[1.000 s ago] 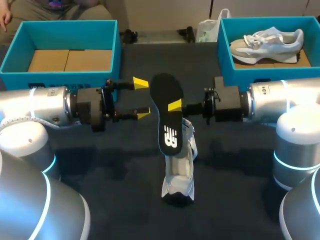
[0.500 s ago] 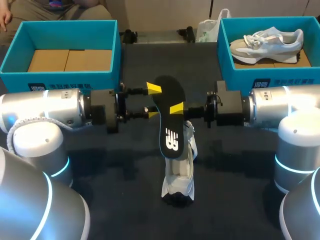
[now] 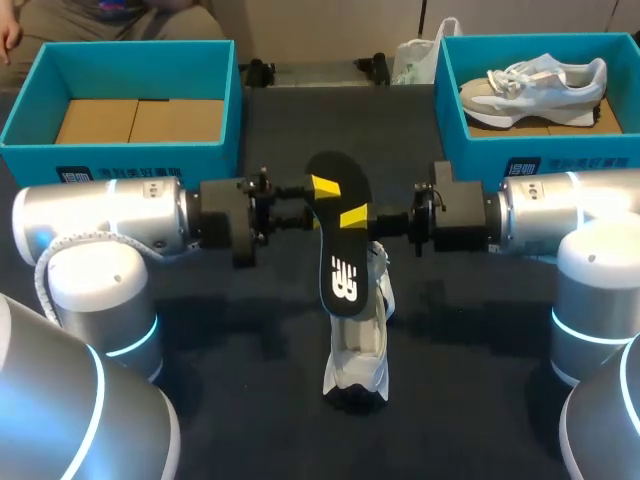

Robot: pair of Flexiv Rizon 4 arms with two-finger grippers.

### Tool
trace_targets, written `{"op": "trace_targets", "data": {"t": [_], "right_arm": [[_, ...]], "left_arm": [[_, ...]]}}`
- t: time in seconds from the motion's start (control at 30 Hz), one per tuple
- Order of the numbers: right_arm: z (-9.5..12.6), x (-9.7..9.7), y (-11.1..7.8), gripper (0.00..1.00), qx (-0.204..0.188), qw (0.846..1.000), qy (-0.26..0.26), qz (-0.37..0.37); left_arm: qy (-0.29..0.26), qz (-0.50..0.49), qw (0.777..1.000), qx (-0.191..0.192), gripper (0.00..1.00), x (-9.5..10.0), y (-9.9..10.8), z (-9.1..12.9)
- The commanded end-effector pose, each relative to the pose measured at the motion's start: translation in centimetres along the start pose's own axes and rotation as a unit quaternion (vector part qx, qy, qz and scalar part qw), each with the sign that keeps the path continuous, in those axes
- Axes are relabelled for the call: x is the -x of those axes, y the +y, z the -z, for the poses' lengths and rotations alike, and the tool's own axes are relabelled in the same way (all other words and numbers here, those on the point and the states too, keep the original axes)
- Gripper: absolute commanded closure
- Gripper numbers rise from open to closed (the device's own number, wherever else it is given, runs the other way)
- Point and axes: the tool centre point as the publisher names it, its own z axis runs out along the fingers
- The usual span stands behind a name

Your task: Take the shoe out of the shoebox, open the shoe tongue, remove and reinsert the insole, then place the shoe into the shoebox

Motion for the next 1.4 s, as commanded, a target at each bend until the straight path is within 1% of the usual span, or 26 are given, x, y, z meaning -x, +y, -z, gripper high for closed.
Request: {"op": "trace_targets", "data": {"t": [0.03,0.1,0.13,0.47,0.53,0.57,0.6,0.83,0.9,0.93,1.03,1.2,1.23,1.27,1.3,1.4], "right_arm": [[-0.2,0.0,0.0,1.0,0.001,1.0,-0.001,0.0],[-0.2,0.0,0.0,1.0,0.001,1.0,-0.001,0.0],[-0.2,0.0,0.0,1.0,0.001,1.0,-0.001,0.0],[-0.2,0.0,0.0,1.0,0.001,1.0,-0.001,0.0],[-0.2,0.0,0.0,1.0,0.001,1.0,-0.001,0.0],[-0.2,0.0,0.0,1.0,0.001,1.0,-0.001,0.0],[-0.2,0.0,0.0,1.0,0.001,1.0,-0.001,0.0],[-0.2,0.0,0.0,1.0,0.001,1.0,-0.001,0.0],[-0.2,0.0,0.0,0.53,0.001,1.0,-0.001,0.0],[-0.2,0.0,0.0,0.0,0.001,1.0,-0.001,0.0],[0.5,0.0,-0.3,0.0,0.005,1.0,-0.005,0.012],[3.2,0.1,-1.0,0.0,-0.001,0.998,-0.022,0.051],[3.2,0.1,-1.0,0.0,-0.001,0.998,-0.022,0.051],[4.3,0.2,-1.2,0.0,-0.015,0.997,-0.021,0.07],[5.1,0.3,-1.2,0.0,-0.022,0.996,-0.035,0.076],[6.7,0.7,-1.3,0.0,-0.045,0.993,-0.051,0.097]], "left_arm": [[0.0,-0.003,1.0,0.001,0.61,-0.2,-0.1,-0.3],[-0.001,-0.003,1.0,0.002,0.68,-0.2,-0.1,-0.3],[-0.001,-0.003,1.0,0.002,0.69,-0.2,-0.2,-0.3],[-0.004,-0.01,1.0,-0.002,0.73,-0.1,-0.4,-0.7],[-0.005,-0.01,1.0,-0.002,0.8,0.0,-0.4,-0.7],[-0.005,-0.011,1.0,-0.002,0.89,0.0,-0.4,-0.8],[-0.005,-0.011,1.0,-0.003,1.0,0.0,-0.4,-0.8],[-0.004,-0.015,1.0,-0.004,1.0,-0.1,-0.6,-0.9],[-0.004,-0.016,1.0,-0.004,1.0,0.0,-0.6,-0.8],[-0.004,-0.017,1.0,-0.004,1.0,0.0,-0.7,-0.7],[-0.002,-0.017,1.0,-0.003,1.0,0.1,-0.8,-0.3],[0.008,-0.01,1.0,-0.004,1.0,0.3,-1.6,0.7],[0.008,-0.01,1.0,-0.004,1.0,0.3,-1.6,0.7],[0.013,-0.006,1.0,-0.006,1.0,0.5,-1.9,1.1],[0.015,-0.002,1.0,-0.009,1.0,0.6,-2.2,1.4],[0.02,0.008,1.0,-0.015,1.0,1.0,-2.9,2.2]]}}
